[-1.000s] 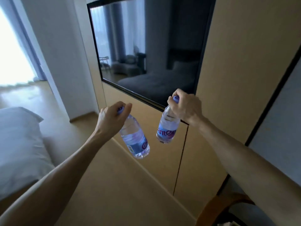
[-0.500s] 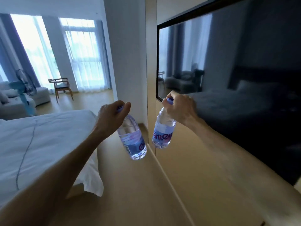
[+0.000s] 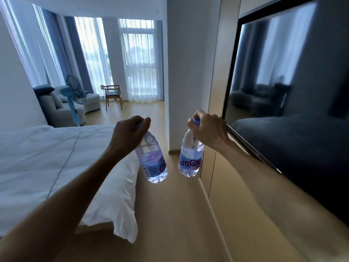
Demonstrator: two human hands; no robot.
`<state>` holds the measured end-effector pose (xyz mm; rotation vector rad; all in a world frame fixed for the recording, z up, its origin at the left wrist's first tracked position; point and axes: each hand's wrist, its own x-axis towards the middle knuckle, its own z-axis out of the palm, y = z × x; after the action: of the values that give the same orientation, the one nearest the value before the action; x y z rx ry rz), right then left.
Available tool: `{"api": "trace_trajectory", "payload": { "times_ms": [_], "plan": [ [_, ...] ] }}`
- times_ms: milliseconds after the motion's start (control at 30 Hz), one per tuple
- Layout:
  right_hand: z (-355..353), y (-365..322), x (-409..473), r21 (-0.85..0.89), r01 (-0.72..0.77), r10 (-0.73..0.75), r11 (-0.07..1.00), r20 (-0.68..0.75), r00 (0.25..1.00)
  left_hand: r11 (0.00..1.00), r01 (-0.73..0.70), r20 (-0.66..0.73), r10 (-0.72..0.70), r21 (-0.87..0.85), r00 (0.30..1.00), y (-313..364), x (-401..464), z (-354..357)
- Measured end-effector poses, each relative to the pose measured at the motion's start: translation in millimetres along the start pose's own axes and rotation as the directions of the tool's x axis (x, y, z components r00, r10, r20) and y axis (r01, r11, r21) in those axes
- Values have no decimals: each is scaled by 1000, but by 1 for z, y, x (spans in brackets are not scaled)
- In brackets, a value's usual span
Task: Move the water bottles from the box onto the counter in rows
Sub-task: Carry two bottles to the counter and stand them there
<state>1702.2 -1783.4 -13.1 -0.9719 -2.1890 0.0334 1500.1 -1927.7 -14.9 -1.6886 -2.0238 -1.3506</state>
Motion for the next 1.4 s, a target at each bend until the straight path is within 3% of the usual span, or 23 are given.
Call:
{"api": "trace_trajectory", "payload": {
  "times_ms": [867,1400],
  "plan": [
    [310,72,416,96,98,-92,991,-61,994,994,-83,-27,85,69,996,-297,397,149],
    [500,125,680,123,166,-160,978,-63,985,984,-25,-83,40,177,996,-473,628,245]
  ]
}}
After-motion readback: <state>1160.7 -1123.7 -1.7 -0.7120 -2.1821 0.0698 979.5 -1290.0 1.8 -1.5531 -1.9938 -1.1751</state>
